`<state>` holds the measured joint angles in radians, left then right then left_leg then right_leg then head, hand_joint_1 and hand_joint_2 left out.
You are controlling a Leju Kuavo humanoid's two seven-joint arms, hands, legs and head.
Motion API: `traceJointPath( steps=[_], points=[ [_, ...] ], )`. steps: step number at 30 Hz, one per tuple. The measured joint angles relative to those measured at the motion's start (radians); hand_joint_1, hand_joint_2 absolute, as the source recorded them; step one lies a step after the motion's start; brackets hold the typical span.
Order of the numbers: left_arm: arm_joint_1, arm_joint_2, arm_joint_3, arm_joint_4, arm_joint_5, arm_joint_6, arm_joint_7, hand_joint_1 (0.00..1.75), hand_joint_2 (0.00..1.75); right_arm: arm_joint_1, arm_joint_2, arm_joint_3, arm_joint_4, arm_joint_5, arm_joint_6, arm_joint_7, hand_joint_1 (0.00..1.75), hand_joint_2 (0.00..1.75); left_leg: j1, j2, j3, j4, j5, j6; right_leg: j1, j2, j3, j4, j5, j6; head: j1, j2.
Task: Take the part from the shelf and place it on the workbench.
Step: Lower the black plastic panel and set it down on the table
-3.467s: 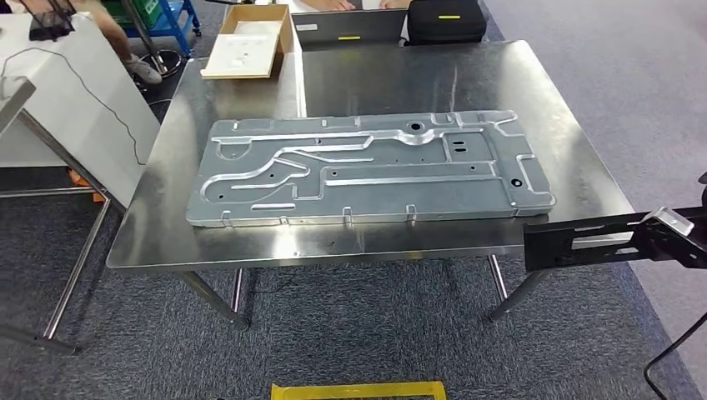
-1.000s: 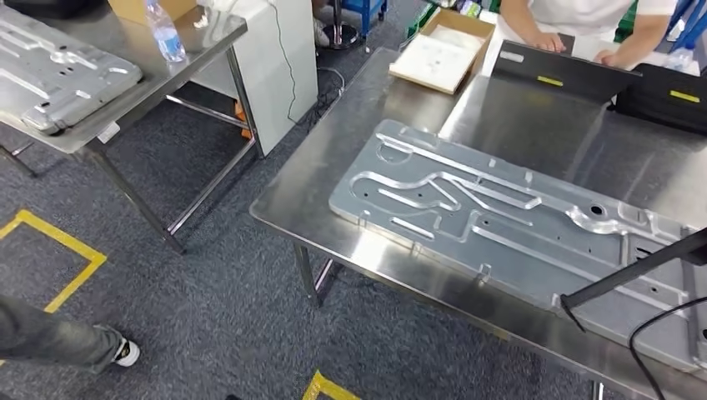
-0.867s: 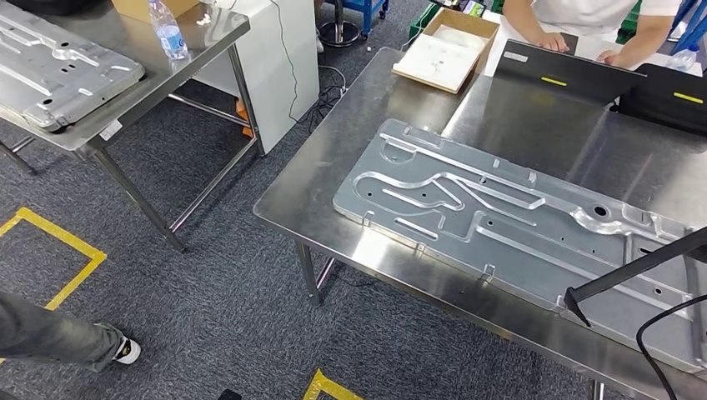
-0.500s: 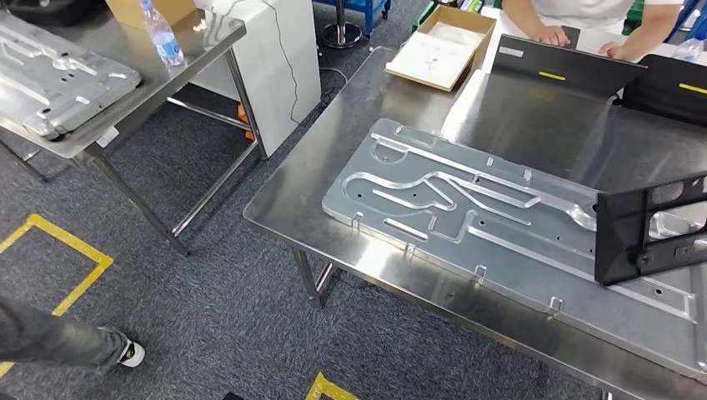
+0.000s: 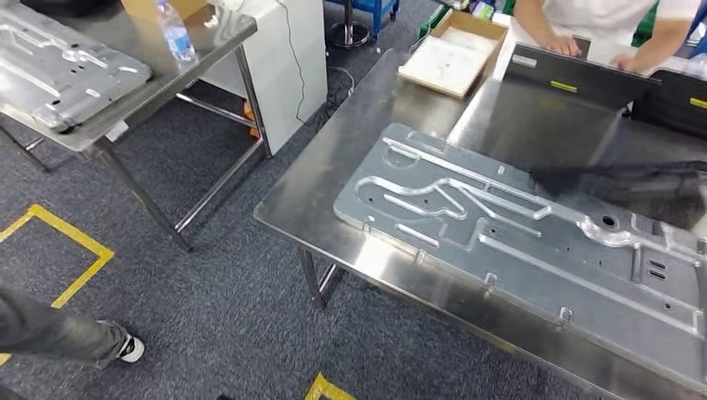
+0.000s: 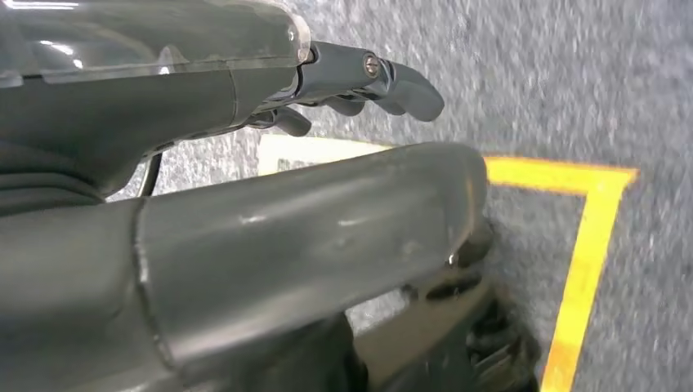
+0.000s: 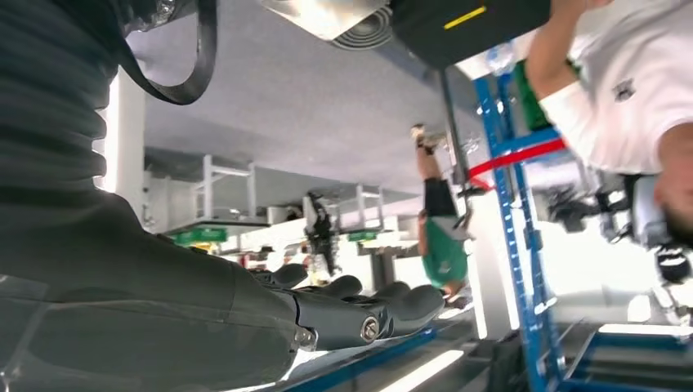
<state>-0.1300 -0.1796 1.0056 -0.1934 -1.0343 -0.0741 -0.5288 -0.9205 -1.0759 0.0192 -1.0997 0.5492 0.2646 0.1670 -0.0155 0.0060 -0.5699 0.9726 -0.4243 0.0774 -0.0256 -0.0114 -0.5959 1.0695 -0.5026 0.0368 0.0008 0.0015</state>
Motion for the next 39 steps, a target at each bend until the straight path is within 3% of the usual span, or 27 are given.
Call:
traceJointPath(
  steps=[2,3,4,5,7,9,12,18,21,22,23,25,27,31,33,35,36,37,38,39],
  points=[
    [0.000,0.000,0.001,0.000,0.000,0.000,0.000,0.00,0.00,-0.013,-0.011,0.020,0.002,-0.017,0.013,0.001,0.00,1.75,0.001,-0.001,0.004,-0.009,0.005,0.002,-0.002,0.006,-0.057,0.117,-0.059,0.005,0.000,0.000],
    [0.000,0.000,0.002,0.000,0.001,0.000,0.000,0.00,0.00,-0.015,-0.014,0.027,0.004,-0.023,0.014,0.001,0.00,1.75,0.001,-0.002,0.004,-0.007,0.004,0.002,-0.004,0.008,-0.087,0.173,-0.078,0.009,0.000,0.000],
    [0.000,0.000,0.003,0.000,0.001,0.000,0.000,0.00,0.00,-0.014,-0.016,0.033,0.006,-0.031,0.012,0.001,0.00,1.75,0.001,-0.002,0.004,-0.005,0.002,0.001,-0.006,0.008,-0.105,0.203,-0.079,0.013,0.000,0.000],
    [0.001,0.000,0.004,0.000,0.001,0.000,0.001,0.00,0.00,-0.013,-0.018,0.038,0.008,-0.037,0.009,0.001,0.00,1.75,0.002,-0.003,0.004,-0.001,-0.001,-0.001,-0.010,0.008,-0.106,0.196,-0.061,0.018,0.000,0.000],
    [0.002,0.000,0.005,0.000,0.000,-0.001,0.001,0.00,0.00,-0.012,-0.024,0.044,0.011,-0.044,0.004,0.001,0.00,1.75,0.005,-0.006,0.004,0.015,-0.013,-0.010,-0.017,0.007,-0.054,0.080,0.010,0.025,0.000,0.000],
    [0.001,-0.001,0.006,0.000,0.000,-0.001,0.001,0.00,0.00,-0.013,-0.030,0.049,0.013,-0.046,0.002,0.001,0.00,1.75,0.004,-0.009,-0.002,0.036,-0.026,-0.022,-0.015,0.010,-0.006,-0.021,0.047,0.022,0.000,0.000],
    [0.000,0.000,0.007,0.000,0.000,-0.001,0.001,0.00,0.00,-0.012,-0.036,0.054,0.016,-0.047,-0.005,0.001,0.00,1.75,0.001,-0.012,-0.007,0.045,-0.033,-0.032,-0.008,0.015,-0.002,-0.033,0.044,0.002,0.000,0.000],
    [0.000,0.000,0.007,0.000,0.000,0.000,0.000,0.00,0.00,-0.011,-0.038,0.054,0.017,-0.052,-0.033,-0.002,0.00,1.75,0.001,-0.011,-0.008,0.052,-0.039,-0.038,-0.013,0.015,-0.002,-0.034,0.045,-0.007,0.000,0.000],
    [0.001,-0.001,0.007,0.000,0.000,0.001,0.001,0.00,0.00,0.102,-0.045,0.018,-0.018,-0.095,-0.249,-0.053,0.00,0.44,0.007,-0.010,-0.120,0.289,-0.149,-0.052,-0.012,0.012,-0.001,-0.036,0.046,-0.021,-0.001,0.000],
    [0.001,-0.001,0.007,0.000,-0.001,0.002,0.002,0.00,0.00,0.161,-0.047,-0.009,-0.038,-0.109,-0.319,-0.073,0.00,0.00,0.009,-0.009,-0.149,0.347,-0.167,-0.052,-0.010,0.011,-0.001,-0.036,0.045,-0.023,-0.001,0.000],
    [0.002,-0.001,0.007,0.000,-0.002,0.004,0.002,0.00,0.00,0.204,-0.047,-0.042,-0.056,-0.113,-0.343,-0.081,0.00,0.00,0.009,-0.010,-0.134,0.312,-0.140,-0.047,-0.008,0.011,0.000,-0.036,0.045,-0.023,-0.001,0.000],
    [0.001,-0.001,0.007,0.000,-0.004,0.009,0.005,0.00,0.00,0.272,-0.046,-0.104,-0.090,-0.113,-0.370,-0.094,0.00,0.00,0.006,-0.011,-0.066,0.166,-0.070,-0.034,-0.006,0.010,0.002,-0.036,0.044,-0.023,-0.001,0.000],
    [-0.002,-0.002,0.007,0.000,-0.003,0.014,0.012,0.00,0.00,0.313,-0.044,-0.160,-0.118,-0.110,-0.382,-0.102,0.00,0.00,0.000,-0.012,-0.019,0.064,-0.035,-0.026,-0.004,0.011,0.002,-0.039,0.046,-0.016,-0.001,0.000],
    [-0.006,-0.006,0.019,0.000,0.016,0.016,0.044,0.00,0.00,0.403,-0.039,-0.249,-0.164,-0.102,-0.393,-0.112,0.00,0.00,0.000,-0.010,-0.005,0.026,-0.015,-0.013,-0.007,0.010,0.006,-0.046,0.045,0.006,0.000,0.000],
    [-0.007,-0.009,0.024,0.000,0.021,0.014,0.051,0.00,0.00,0.424,-0.037,-0.279,-0.173,-0.099,-0.393,-0.114,0.00,0.00,0.003,-0.008,-0.005,0.008,0.002,-0.002,-0.008,0.011,-0.018,0.015,-0.008,0.011,0.000,0.000],
    [-0.007,-0.010,0.027,0.000,0.022,0.012,0.053,0.00,0.00,0.443,-0.033,-0.300,-0.178,-0.098,-0.394,-0.114,0.00,0.00,0.001,-0.008,-0.014,0.007,0.009,0.003,-0.007,0.012,-0.064,0.136,-0.083,0.017,0.000,0.000],
    [-0.007,-0.010,0.028,0.000,0.022,0.011,0.053,0.00,0.00,0.455,-0.029,-0.307,-0.180,-0.097,-0.394,-0.115,0.00,0.00,0.000,-0.007,-0.020,0.010,0.012,0.003,-0.007,0.012,-0.080,0.185,-0.103,0.021,0.000,0.000],
    [-0.007,-0.011,0.029,0.000,0.022,0.009,0.053,0.00,0.00,0.467,-0.026,-0.314,-0.180,-0.096,-0.394,-0.116,0.00,0.00,0.000,-0.007,-0.027,0.014,0.014,0.002,-0.008,0.011,-0.081,0.202,-0.103,0.024,0.000,0.000],
    [-0.007,-0.012,0.030,0.000,0.022,0.006,0.054,0.00,0.00,0.480,-0.024,-0.325,-0.182,-0.096,-0.395,-0.119,0.00,0.00,0.000,-0.007,-0.035,0.020,0.016,0.001,-0.010,0.011,-0.061,0.180,-0.085,0.027,0.000,0.000],
    [-0.007,-0.012,0.031,0.000,0.022,0.004,0.054,0.00,0.00,0.495,-0.023,-0.342,-0.186,-0.095,-0.396,-0.123,0.00,0.00,0.000,-0.008,-0.044,0.029,0.017,0.000,-0.013,0.010,-0.024,0.124,-0.058,0.030,0.000,0.000]
  ],
)
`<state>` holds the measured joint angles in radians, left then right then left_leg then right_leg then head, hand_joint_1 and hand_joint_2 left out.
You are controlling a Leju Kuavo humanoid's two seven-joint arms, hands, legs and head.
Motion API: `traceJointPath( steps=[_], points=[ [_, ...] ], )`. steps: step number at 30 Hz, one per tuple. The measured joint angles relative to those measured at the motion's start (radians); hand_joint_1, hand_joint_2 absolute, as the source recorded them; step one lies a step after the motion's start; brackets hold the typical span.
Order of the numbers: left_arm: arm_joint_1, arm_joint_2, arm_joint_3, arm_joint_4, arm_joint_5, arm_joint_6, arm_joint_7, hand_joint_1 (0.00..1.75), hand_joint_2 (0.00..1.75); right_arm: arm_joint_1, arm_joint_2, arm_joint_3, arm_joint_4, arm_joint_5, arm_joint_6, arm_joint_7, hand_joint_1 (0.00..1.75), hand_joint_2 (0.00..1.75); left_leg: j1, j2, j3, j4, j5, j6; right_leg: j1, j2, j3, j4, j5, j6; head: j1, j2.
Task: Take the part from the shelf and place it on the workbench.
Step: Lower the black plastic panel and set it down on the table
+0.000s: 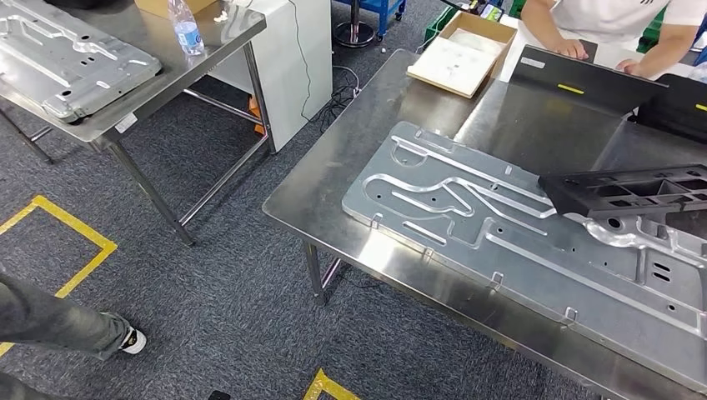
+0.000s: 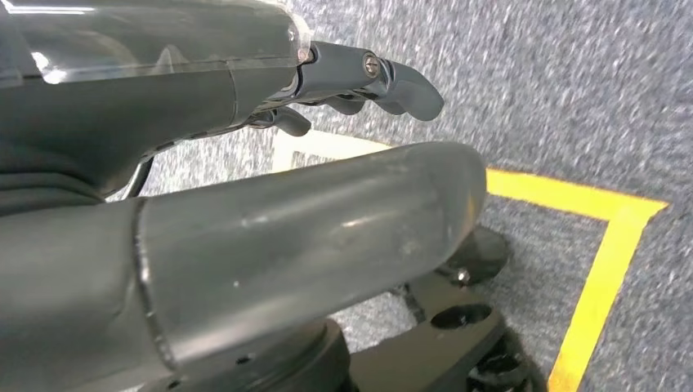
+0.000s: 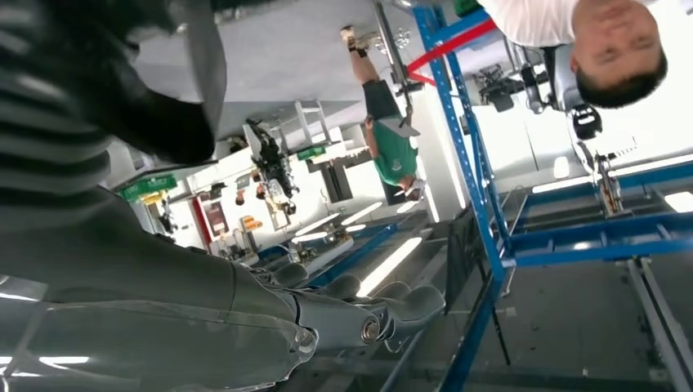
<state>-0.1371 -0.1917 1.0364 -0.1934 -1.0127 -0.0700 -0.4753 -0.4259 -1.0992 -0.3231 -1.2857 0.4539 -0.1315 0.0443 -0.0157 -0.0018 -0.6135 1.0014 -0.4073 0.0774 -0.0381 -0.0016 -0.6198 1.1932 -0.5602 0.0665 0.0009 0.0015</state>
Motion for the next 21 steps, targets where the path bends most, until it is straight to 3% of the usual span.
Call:
traceJointPath(
  steps=[2,3,5,7,9,11,12,13,14,15,16,18,19,21],
  points=[
    [0.001,-0.002,0.001,0.000,0.001,-0.003,0.000,0.00,0.00,0.043,-0.001,-0.053,-0.011,0.001,-0.002,-0.009,0.00,0.00,-0.001,-0.003,-0.015,0.017,0.001,-0.006,0.001,-0.001,0.071,-0.119,0.037,-0.002,0.000,0.000],
    [0.002,-0.002,0.002,0.000,0.002,-0.004,0.000,0.00,0.00,0.075,-0.001,-0.088,-0.018,0.003,-0.002,-0.014,0.00,0.00,-0.002,-0.006,-0.020,0.024,0.002,-0.010,0.003,-0.002,0.087,-0.151,0.044,-0.007,0.000,0.000],
    [0.004,-0.004,0.005,0.000,0.005,-0.005,0.000,0.00,0.00,0.156,0.000,-0.178,-0.033,0.013,0.001,-0.031,0.00,0.00,-0.002,-0.014,-0.025,0.029,0.009,-0.022,0.011,-0.001,0.085,-0.158,0.052,-0.022,0.000,0.000],
    [0.010,-0.004,0.009,0.000,0.008,-0.006,0.000,0.00,0.00,0.235,0.011,-0.290,-0.045,0.030,0.010,-0.059,0.00,0.00,-0.002,-0.018,-0.035,0.038,0.003,-0.036,0.007,-0.007,0.079,-0.162,0.058,-0.039,0.000,0.000],
    [0.017,-0.005,0.013,0.000,0.010,-0.006,-0.002,0.00,0.00,0.301,0.032,-0.403,-0.051,0.052,0.021,-0.095,0.00,0.00,0.001,-0.014,-0.058,0.098,-0.061,-0.048,0.001,-0.013,0.065,-0.164,0.072,-0.054,0.000,0.000],
    [0.020,-0.005,0.016,0.000,0.011,-0.006,-0.006,0.00,0.00,0.351,0.068,-0.513,-0.052,0.083,0.032,-0.142,0.00,0.00,0.006,-0.008,-0.091,0.220,-0.156,-0.057,0.002,-0.014,0.046,-0.164,0.087,-0.060,-0.001,0.000],
    [0.022,-0.005,0.018,0.000,0.014,-0.006,-0.008,0.00,0.00,0.370,0.092,-0.567,-0.051,0.100,0.036,-0.165,0.00,0.00,0.009,-0.006,-0.100,0.275,-0.186,-0.059,0.002,-0.014,0.035,-0.163,0.095,-0.060,-0.001,0.000],
    [0.023,-0.005,0.019,0.000,0.016,-0.006,-0.011,0.00,0.00,0.386,0.119,-0.617,-0.049,0.117,0.036,-0.185,0.00,0.00,0.010,-0.005,-0.096,0.306,-0.196,-0.059,0.003,-0.014,0.024,-0.163,0.103,-0.058,-0.001,0.000],
    [0.025,-0.005,0.021,0.000,0.019,-0.006,-0.014,0.00,0.00,0.399,0.152,-0.668,-0.044,0.133,0.031,-0.207,0.00,0.00,0.011,-0.005,-0.073,0.302,-0.186,-0.058,0.004,-0.014,0.014,-0.162,0.111,-0.057,-0.001,0.000],
    [0.027,-0.005,0.024,0.000,0.022,-0.006,-0.018,0.00,0.00,0.408,0.189,-0.719,-0.036,0.149,0.019,-0.233,0.00,0.00,0.010,-0.005,-0.033,0.261,-0.163,-0.054,0.005,-0.014,0.004,-0.162,0.119,-0.055,-0.001,0.000],
    [0.028,-0.005,0.026,0.000,0.025,-0.006,-0.022,0.00,0.00,0.412,0.225,-0.765,-0.025,0.165,0.005,-0.262,0.00,0.00,0.009,-0.006,0.022,0.193,-0.140,-0.048,0.005,-0.014,-0.004,-0.162,0.127,-0.053,-0.001,0.000],
    [0.030,-0.005,0.031,0.000,0.028,-0.005,-0.028,0.00,0.00,0.417,0.290,-0.843,-0.001,0.191,-0.019,-0.314,0.00,0.00,0.004,-0.007,0.121,0.050,-0.130,-0.037,0.005,-0.013,-0.014,-0.163,0.142,-0.045,0.000,0.000],
    [0.031,-0.005,0.035,0.000,0.030,-0.005,-0.030,0.00,0.00,0.417,0.318,-0.873,0.009,0.201,-0.027,-0.327,0.00,0.00,0.000,-0.008,0.147,0.006,-0.132,-0.032,0.004,-0.013,-0.015,-0.166,0.150,-0.038,-0.001,0.000],
    [0.033,-0.004,0.044,0.000,0.035,-0.005,-0.035,0.00,0.00,0.413,0.369,-0.927,0.027,0.215,-0.047,-0.331,0.00,0.00,-0.005,-0.007,0.153,-0.019,-0.121,-0.023,0.001,-0.012,-0.010,-0.181,0.170,-0.023,-0.001,0.000]
  ],
)
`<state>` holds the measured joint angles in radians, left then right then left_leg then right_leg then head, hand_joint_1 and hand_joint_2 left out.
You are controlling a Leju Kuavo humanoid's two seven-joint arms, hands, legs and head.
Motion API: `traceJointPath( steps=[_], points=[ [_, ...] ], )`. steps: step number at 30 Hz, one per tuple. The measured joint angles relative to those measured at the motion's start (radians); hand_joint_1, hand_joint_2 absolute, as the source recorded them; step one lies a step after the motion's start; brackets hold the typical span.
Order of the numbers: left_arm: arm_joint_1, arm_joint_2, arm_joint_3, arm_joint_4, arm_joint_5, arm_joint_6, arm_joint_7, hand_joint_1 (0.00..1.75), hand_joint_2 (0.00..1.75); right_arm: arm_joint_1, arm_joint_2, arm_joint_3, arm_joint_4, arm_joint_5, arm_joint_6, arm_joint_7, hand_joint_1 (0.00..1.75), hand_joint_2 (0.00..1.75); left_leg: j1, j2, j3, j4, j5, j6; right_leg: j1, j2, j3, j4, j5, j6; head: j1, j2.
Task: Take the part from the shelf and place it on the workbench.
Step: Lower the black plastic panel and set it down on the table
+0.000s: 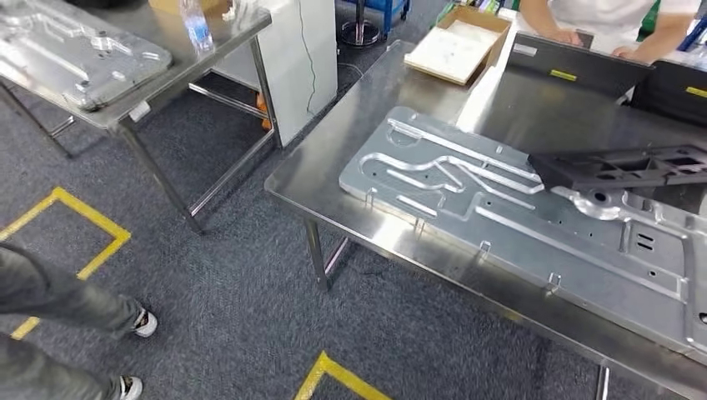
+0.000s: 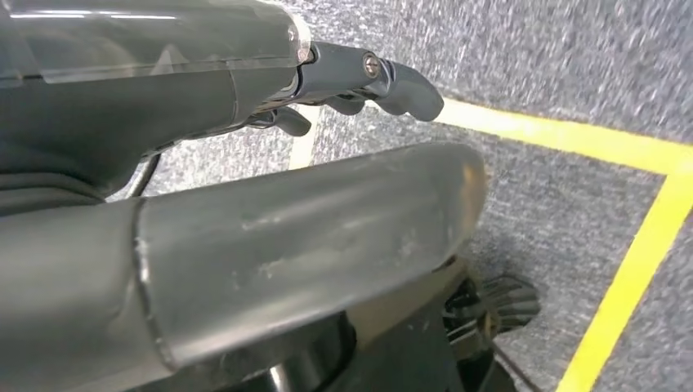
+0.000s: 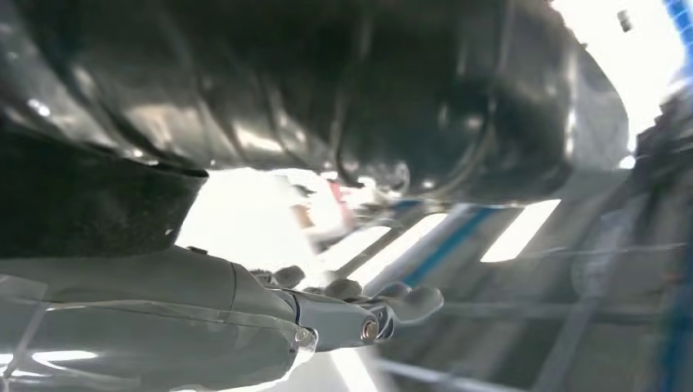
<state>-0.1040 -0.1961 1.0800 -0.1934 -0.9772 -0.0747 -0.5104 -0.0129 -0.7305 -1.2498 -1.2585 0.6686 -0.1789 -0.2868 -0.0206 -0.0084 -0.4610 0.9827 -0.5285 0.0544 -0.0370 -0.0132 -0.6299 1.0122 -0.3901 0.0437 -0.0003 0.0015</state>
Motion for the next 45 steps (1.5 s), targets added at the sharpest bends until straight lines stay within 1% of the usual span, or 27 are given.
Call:
traceJointPath(
  steps=[2,4,6,7,8,10,12,13,14,16,18,21,22,24,26,28,29,31,32,34,36,37,38,40,41,43,45],
  points=[
    [0.003,0.000,0.009,0.000,0.008,0.000,-0.005,0.00,0.00,-0.005,0.048,-0.041,0.025,0.004,-0.033,-0.001,0.00,0.00,0.002,0.006,-0.007,-0.025,0.030,0.016,-0.002,0.004,-0.004,-0.003,-0.008,0.010,0.000,0.000],
    [0.007,0.000,0.020,0.000,0.015,0.000,-0.011,0.00,0.00,-0.013,0.089,-0.073,0.063,0.000,-0.076,-0.009,0.00,0.00,0.004,0.014,-0.025,-0.046,0.065,0.028,-0.001,0.008,-0.025,0.056,-0.090,0.015,0.001,0.000],
    [0.009,0.001,0.030,0.000,0.021,0.000,-0.014,0.00,0.00,-0.021,0.123,-0.097,0.107,-0.010,-0.117,-0.017,0.00,0.00,0.001,0.018,-0.054,-0.046,0.089,0.032,0.000,0.009,-0.048,0.171,-0.181,0.019,0.003,0.000],
    [0.010,0.002,0.034,0.000,0.023,0.000,-0.016,0.00,0.00,-0.024,0.137,-0.106,0.128,-0.014,-0.132,-0.020,0.00,0.00,-0.001,0.020,-0.072,-0.041,0.099,0.032,-0.001,0.009,-0.049,0.218,-0.194,0.021,0.003,0.000],
    [0.011,0.002,0.039,0.000,0.024,0.000,-0.016,0.00,0.00,-0.027,0.150,-0.114,0.148,-0.018,-0.143,-0.023,0.00,0.00,-0.002,0.021,-0.091,-0.034,0.108,0.030,-0.001,0.009,-0.036,0.241,-0.184,0.022,0.004,0.000],
    [0.012,0.003,0.047,0.000,0.026,0.000,-0.017,0.00,0.00,-0.032,0.165,-0.124,0.179,-0.024,-0.164,-0.026,0.00,0.00,-0.002,0.023,-0.131,-0.011,0.121,0.025,-0.002,0.009,0.035,0.190,-0.130,0.023,0.004,0.000],
    [0.011,0.003,0.051,0.000,0.027,0.000,-0.018,0.00,0.00,-0.040,0.169,-0.128,0.202,-0.032,-0.182,-0.028,0.00,0.00,-0.004,0.023,-0.163,0.017,0.129,0.017,0.002,0.010,0.135,0.059,-0.136,0.017,0.003,0.000],
    [0.011,0.003,0.053,0.000,0.027,0.000,-0.018,0.00,0.00,-0.043,0.170,-0.128,0.213,-0.034,-0.189,-0.029,0.00,0.00,-0.005,0.023,-0.172,0.028,0.134,0.012,0.005,0.011,0.166,0.010,-0.152,0.009,0.003,0.000],
    [0.011,0.003,0.055,0.000,0.028,0.000,-0.019,0.00,0.00,-0.046,0.170,-0.129,0.222,-0.036,-0.194,-0.030,0.00,0.00,-0.006,0.023,-0.176,0.034,0.139,0.007,0.008,0.012,0.179,-0.016,-0.167,0.001,0.003,0.000],
    [0.011,0.005,0.059,0.000,0.029,0.000,-0.020,0.00,0.00,-0.051,0.173,-0.132,0.237,-0.036,-0.199,-0.031,0.00,0.00,-0.005,0.021,-0.179,0.037,0.149,-0.005,0.009,0.010,0.169,-0.020,-0.156,-0.017,0.004,0.000],
    [0.012,0.007,0.063,0.000,0.030,-0.001,-0.020,0.00,0.00,-0.056,0.176,-0.133,0.249,-0.037,-0.202,-0.031,0.00,0.00,-0.002,0.017,-0.195,0.068,0.106,-0.018,0.006,0.006,0.150,-0.020,-0.134,-0.033,0.003,0.000],
    [0.014,0.008,0.071,0.000,0.035,-0.002,-0.022,0.00,0.00,-0.059,0.177,-0.133,0.270,-0.043,-0.213,-0.031,0.00,0.00,0.007,0.013,-0.236,0.238,-0.047,-0.033,0.004,0.003,0.105,-0.019,-0.097,-0.042,0.002,0.000],
    [0.014,0.008,0.073,0.000,0.035,-0.003,-0.023,0.00,0.00,-0.060,0.177,-0.133,0.277,-0.045,-0.216,-0.031,0.00,0.00,0.011,0.013,-0.241,0.295,-0.071,-0.036,0.004,0.003,0.088,-0.018,-0.085,-0.041,0.002,0.000],
    [0.013,0.008,0.075,0.000,0.036,-0.004,-0.024,0.00,0.00,-0.063,0.176,-0.133,0.291,-0.048,-0.223,-0.031,0.00,0.00,0.016,0.013,-0.208,0.322,-0.046,-0.038,0.004,0.003,0.053,-0.012,-0.062,-0.036,0.002,0.000],
    [0.012,0.009,0.076,0.000,0.037,-0.004,-0.025,0.00,0.00,-0.066,0.174,-0.133,0.308,-0.052,-0.236,-0.031,0.00,0.00,0.017,0.013,-0.106,0.210,-0.003,-0.033,0.004,0.003,0.024,-0.006,-0.041,-0.029,0.001,0.000],
    [0.008,0.010,0.079,0.000,0.038,-0.004,-0.027,0.00,0.00,-0.068,0.169,-0.132,0.333,-0.064,-0.262,-0.031,0.00,0.00,0.014,0.012,0.006,0.052,-0.014,-0.024,0.005,0.003,0.009,-0.003,-0.023,-0.019,0.002,0.000],
    [0.007,0.010,0.081,0.000,0.038,-0.004,-0.028,0.00,0.00,-0.070,0.166,-0.132,0.349,-0.071,-0.276,-0.031,0.00,0.00,0.012,0.011,0.036,0.004,-0.025,-0.019,0.006,0.002,0.007,-0.004,-0.013,-0.013,0.002,0.000],
    [0.008,0.010,0.086,0.000,0.038,-0.003,-0.027,0.00,0.00,-0.074,0.164,-0.132,0.392,-0.089,-0.305,-0.035,0.00,0.00,0.009,0.012,0.039,-0.024,-0.022,-0.006,0.005,0.000,0.004,-0.011,0.006,0.002,0.002,0.000],
    [0.009,0.010,0.089,0.000,0.038,-0.001,-0.026,0.00,0.00,-0.075,0.168,-0.132,0.420,-0.100,-0.320,-0.041,0.00,0.00,0.009,0.014,0.031,-0.027,-0.010,0.003,0.003,0.001,0.000,-0.008,0.001,0.007,0.002,0.000],
    [0.012,0.011,0.096,0.000,0.039,0.001,-0.024,0.00,0.00,-0.077,0.181,-0.132,0.479,-0.127,-0.350,-0.060,0.00,0.00,0.010,0.018,0.009,-0.033,0.016,0.022,0.002,0.003,-0.017,0.038,-0.067,0.011,0.003,0.000],
    [0.013,0.011,0.100,0.000,0.040,0.003,-0.022,0.00,0.00,-0.081,0.208,-0.132,0.545,-0.160,-0.381,-0.089,0.00,0.00,0.006,0.021,-0.022,-0.031,0.038,0.032,0.005,0.005,-0.041,0.147,-0.173,0.011,0.003,0.000],
    [0.013,0.011,0.102,0.000,0.041,0.003,-0.022,0.00,0.00,-0.084,0.227,-0.132,0.582,-0.178,-0.396,-0.107,0.00,0.00,0.003,0.022,-0.038,-0.029,0.048,0.034,0.006,0.006,-0.048,0.205,-0.198,0.011,0.003,0.000],
    [0.013,0.011,0.105,0.000,0.043,0.003,-0.022,0.00,0.00,-0.088,0.248,-0.132,0.618,-0.195,-0.411,-0.125,0.00,0.00,0.002,0.023,-0.054,-0.026,0.057,0.034,0.006,0.007,-0.047,0.247,-0.195,0.011,0.003,0.000],
    [0.013,0.011,0.109,0.000,0.044,0.003,-0.024,0.00,0.00,-0.093,0.290,-0.132,0.683,-0.228,-0.433,-0.147,0.00,0.00,-0.002,0.023,-0.087,-0.012,0.073,0.031,0.007,0.008,-0.008,0.248,-0.126,0.009,0.003,0.000],
    [0.013,0.010,0.111,0.000,0.044,0.003,-0.026,0.00,0.00,-0.095,0.312,-0.132,0.714,-0.245,-0.437,-0.149,0.00,0.00,-0.002,0.023,-0.102,-0.003,0.078,0.029,0.008,0.008,0.036,0.198,-0.102,0.005,0.003,0.000],
    [0.012,0.006,0.115,0.000,0.044,0.003,-0.030,0.00,0.00,-0.102,0.359,-0.133,0.772,-0.280,-0.437,-0.141,0.00,0.00,-0.004,0.025,-0.122,0.016,0.085,0.020,0.016,0.007,0.133,0.059,-0.118,-0.008,0.003,0.000],
    [0.009,-0.001,0.121,0.000,0.046,0.005,-0.037,0.00,0.00,-0.112,0.418,-0.138,0.825,-0.310,-0.426,-0.133,0.00,0.00,-0.003,0.028,-0.133,0.024,0.095,0.007,0.026,0.007,0.176,-0.023,-0.155,-0.022,0.003,0.000]
  ],
)
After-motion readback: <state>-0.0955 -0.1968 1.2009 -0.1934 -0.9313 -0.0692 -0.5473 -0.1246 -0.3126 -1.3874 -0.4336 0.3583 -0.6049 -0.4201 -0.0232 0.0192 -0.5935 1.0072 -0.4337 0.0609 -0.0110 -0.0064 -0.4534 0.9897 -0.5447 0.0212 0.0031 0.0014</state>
